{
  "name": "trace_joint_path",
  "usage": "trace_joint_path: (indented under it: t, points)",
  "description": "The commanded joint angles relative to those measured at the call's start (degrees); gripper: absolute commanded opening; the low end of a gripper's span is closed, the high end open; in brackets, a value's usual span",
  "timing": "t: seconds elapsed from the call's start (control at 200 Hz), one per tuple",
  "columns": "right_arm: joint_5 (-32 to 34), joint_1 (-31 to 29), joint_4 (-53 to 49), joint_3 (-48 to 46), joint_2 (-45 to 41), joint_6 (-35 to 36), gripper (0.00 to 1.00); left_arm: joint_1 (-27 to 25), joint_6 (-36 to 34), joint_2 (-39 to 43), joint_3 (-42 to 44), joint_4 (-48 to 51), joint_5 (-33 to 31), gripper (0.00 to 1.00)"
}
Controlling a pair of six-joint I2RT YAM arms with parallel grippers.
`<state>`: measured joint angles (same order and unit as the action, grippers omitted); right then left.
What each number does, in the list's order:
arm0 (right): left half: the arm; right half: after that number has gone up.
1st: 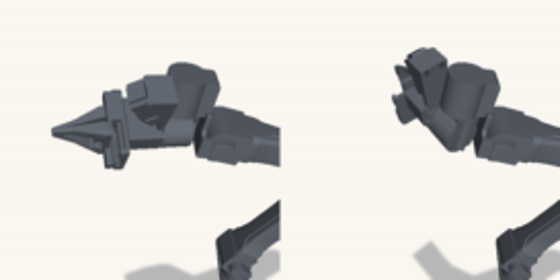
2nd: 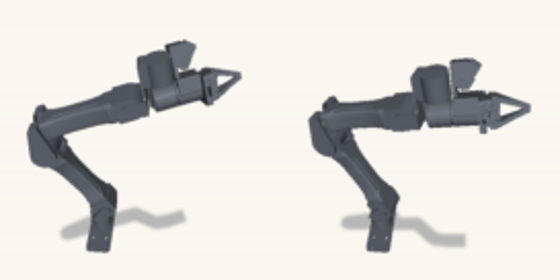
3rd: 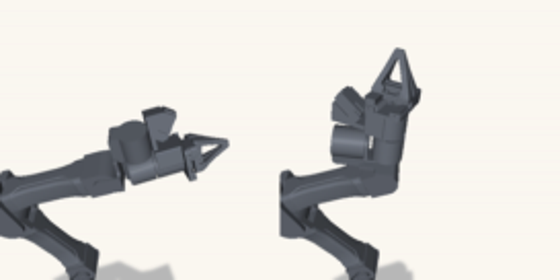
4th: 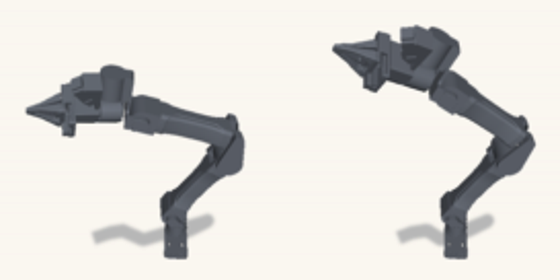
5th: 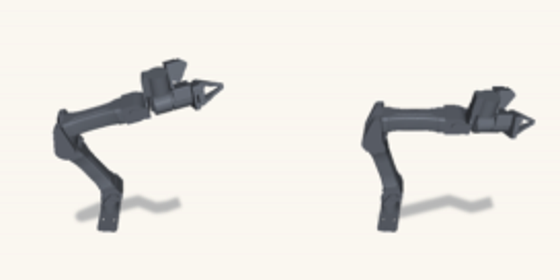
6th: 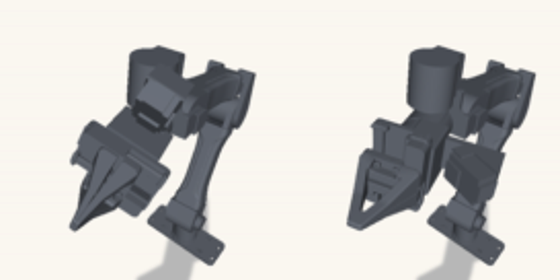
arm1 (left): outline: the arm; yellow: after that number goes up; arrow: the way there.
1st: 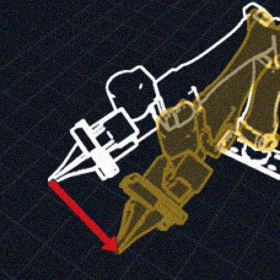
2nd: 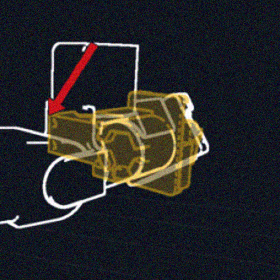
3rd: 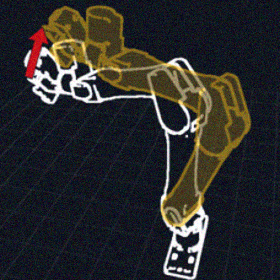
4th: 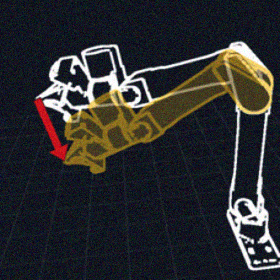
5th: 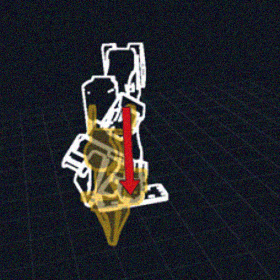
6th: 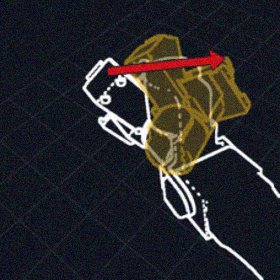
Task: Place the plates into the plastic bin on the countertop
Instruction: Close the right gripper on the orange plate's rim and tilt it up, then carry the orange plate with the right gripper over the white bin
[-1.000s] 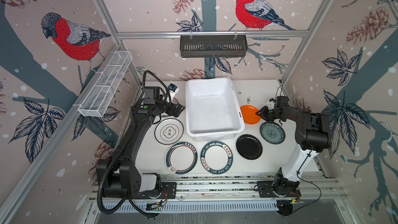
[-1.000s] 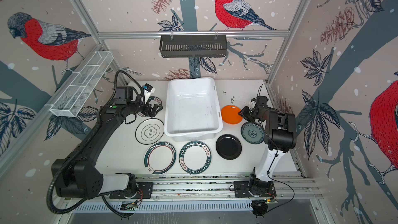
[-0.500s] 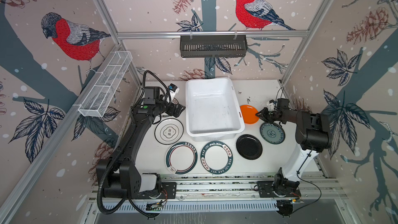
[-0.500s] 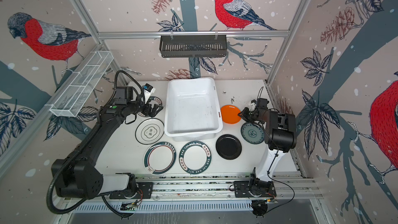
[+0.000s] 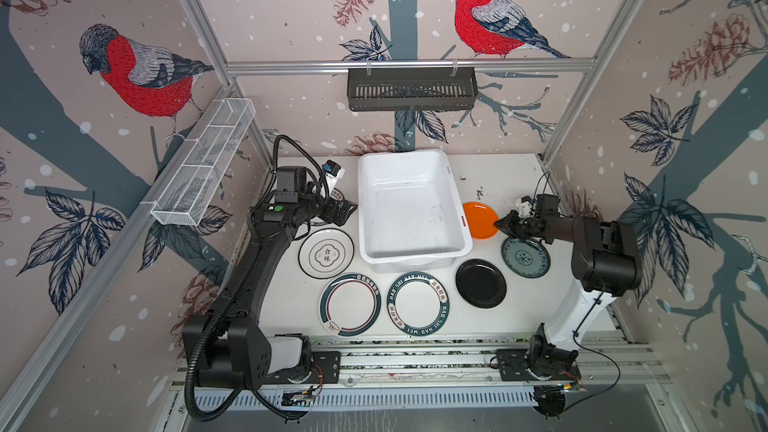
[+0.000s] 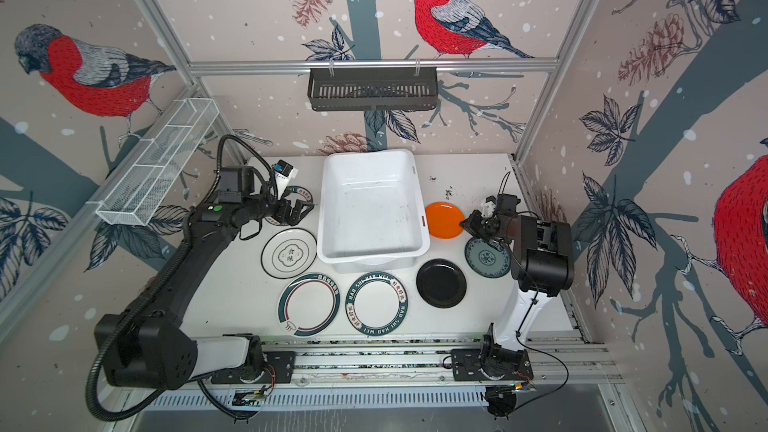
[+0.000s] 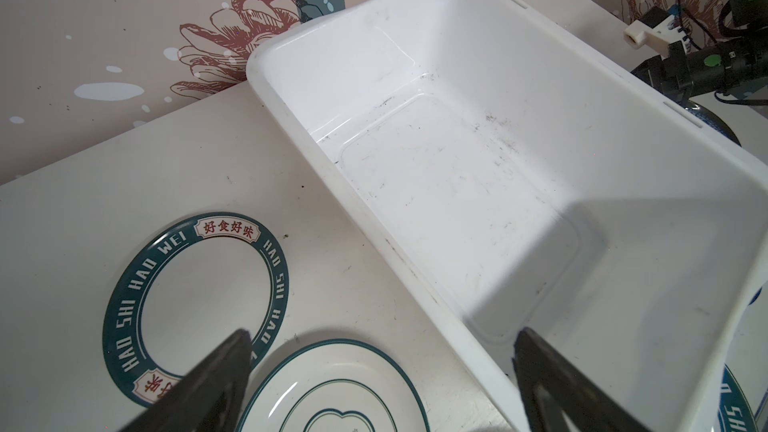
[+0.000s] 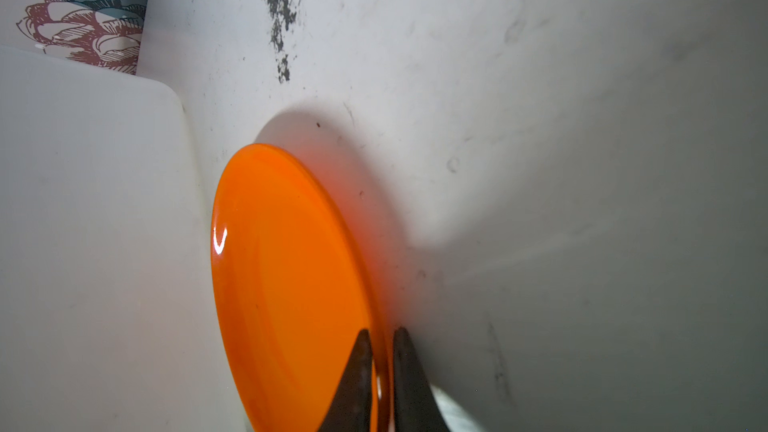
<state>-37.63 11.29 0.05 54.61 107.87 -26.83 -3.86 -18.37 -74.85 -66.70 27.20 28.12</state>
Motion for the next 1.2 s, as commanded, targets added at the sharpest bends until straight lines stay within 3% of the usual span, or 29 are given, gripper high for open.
trace_joint_path:
  t: [0.0,0.605,1.196]
  points:
    - [-1.14,0.14,1.10,-0.36,-0.69,-0.60,0.13,-0.01,-0.19,0.37,-0.70,-0.45,0.15,0.98]
    - [-6.89,3.03,12.57,-4.07,-5.24,-7.98,0.04,-0.16,0.88,-0.04,-2.10,-0.41,0.51,0.98]
    - [-1.24,3.26,5.66,3.75,-16.75,-11.40,0.03,-0.10,0.88,-0.30,-2.92,-0.39,0.72,0.98]
